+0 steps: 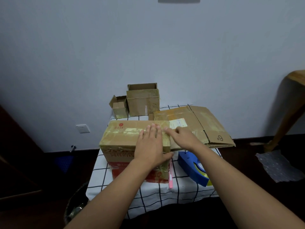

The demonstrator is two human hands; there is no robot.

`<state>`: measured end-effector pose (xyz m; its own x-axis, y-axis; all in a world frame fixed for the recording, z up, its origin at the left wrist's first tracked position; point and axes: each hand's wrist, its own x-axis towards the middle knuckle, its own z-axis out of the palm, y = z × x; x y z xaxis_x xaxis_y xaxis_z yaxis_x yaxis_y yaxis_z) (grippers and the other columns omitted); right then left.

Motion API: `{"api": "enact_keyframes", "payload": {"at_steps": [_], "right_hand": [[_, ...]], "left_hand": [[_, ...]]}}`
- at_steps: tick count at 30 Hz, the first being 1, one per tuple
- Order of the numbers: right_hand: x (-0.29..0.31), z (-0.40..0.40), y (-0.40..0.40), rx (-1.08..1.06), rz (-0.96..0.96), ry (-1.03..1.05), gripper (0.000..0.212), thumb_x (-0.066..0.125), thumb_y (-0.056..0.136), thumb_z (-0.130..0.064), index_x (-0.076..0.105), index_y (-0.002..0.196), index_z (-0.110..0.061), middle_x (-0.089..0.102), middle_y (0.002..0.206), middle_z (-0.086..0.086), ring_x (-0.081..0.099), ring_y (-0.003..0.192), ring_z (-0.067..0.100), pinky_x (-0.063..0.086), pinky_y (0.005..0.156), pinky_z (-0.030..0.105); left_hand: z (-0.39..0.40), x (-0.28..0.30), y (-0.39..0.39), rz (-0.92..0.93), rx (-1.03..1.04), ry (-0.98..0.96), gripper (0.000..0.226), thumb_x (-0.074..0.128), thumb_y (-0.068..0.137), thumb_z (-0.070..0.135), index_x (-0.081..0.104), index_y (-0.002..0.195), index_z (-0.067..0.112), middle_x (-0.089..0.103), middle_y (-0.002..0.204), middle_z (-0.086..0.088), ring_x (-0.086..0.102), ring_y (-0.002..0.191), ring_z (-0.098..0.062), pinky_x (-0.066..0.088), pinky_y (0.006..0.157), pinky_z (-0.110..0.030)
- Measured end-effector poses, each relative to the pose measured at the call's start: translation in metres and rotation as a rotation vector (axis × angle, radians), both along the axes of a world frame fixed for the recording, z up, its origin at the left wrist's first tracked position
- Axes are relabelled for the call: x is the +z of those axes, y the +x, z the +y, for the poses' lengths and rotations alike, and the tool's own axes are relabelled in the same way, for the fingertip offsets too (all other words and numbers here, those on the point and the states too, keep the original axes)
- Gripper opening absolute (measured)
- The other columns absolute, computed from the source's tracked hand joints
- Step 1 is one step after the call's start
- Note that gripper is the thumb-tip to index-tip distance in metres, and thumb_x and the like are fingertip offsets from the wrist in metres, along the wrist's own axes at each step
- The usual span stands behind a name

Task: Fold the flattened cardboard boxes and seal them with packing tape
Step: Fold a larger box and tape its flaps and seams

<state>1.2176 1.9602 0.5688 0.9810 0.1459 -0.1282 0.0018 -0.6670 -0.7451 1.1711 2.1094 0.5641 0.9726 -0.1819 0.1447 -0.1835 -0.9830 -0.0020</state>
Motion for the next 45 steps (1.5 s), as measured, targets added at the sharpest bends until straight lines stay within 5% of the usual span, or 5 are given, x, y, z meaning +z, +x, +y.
{"api": "enact_keyframes", "payload": {"at_steps": [4,10,17,33,45], "right_hand": [[0.013,0.001,0.007,0.011,0.014,0.406,0.069,0.051,0.093,-0.062,0.029,0.152,-0.035,0.040,0.147,-0.007,0.041,0.133,0.015,0.035,0.112,0.043],[0.018,0.026,0.000,0.227,-0.094,0.424,0.043,0.063,0.095,-0.033,0.053,0.137,-0.039,0.055,0.122,-0.017,0.056,0.117,0.013,0.048,0.104,0.044],[0.017,0.042,-0.020,0.426,-0.384,0.058,0.069,0.075,0.082,-0.043,0.040,0.141,-0.046,0.042,0.128,-0.004,0.046,0.119,0.011,0.039,0.106,0.026],[-0.025,0.080,-0.062,0.289,-0.683,-0.264,0.064,0.062,0.085,-0.055,0.042,0.141,-0.032,0.033,0.151,0.006,0.046,0.128,0.025,0.055,0.088,0.042],[-0.033,0.097,-0.061,0.087,-0.525,0.043,0.044,0.074,0.079,-0.049,0.046,0.095,-0.019,0.048,0.095,-0.003,0.043,0.084,0.012,0.036,0.067,0.019]], "left_hand": [[0.008,0.004,-0.006,-0.003,-0.041,0.010,0.106,0.047,0.084,0.071,0.001,0.157,0.010,0.001,0.165,-0.011,0.001,0.152,-0.025,0.001,0.122,-0.042],[0.050,0.021,-0.020,-0.070,-0.161,0.064,0.093,0.048,0.090,0.058,0.001,0.157,0.014,-0.002,0.165,-0.005,-0.003,0.152,-0.018,-0.003,0.122,-0.035],[0.112,0.052,-0.034,0.124,-0.107,-0.028,0.082,0.055,0.091,0.055,-0.004,0.147,0.057,-0.036,0.156,0.007,-0.034,0.143,-0.023,-0.005,0.116,-0.062],[0.141,0.000,-0.043,0.108,-0.147,-0.385,0.054,0.044,0.092,0.059,0.021,0.140,0.062,-0.004,0.161,0.019,-0.013,0.150,-0.022,0.025,0.116,-0.050],[0.171,-0.012,-0.038,0.073,-0.097,-0.355,0.061,0.042,0.087,0.067,0.019,0.143,0.061,-0.003,0.155,0.029,-0.012,0.146,-0.017,0.032,0.111,-0.054]]}}
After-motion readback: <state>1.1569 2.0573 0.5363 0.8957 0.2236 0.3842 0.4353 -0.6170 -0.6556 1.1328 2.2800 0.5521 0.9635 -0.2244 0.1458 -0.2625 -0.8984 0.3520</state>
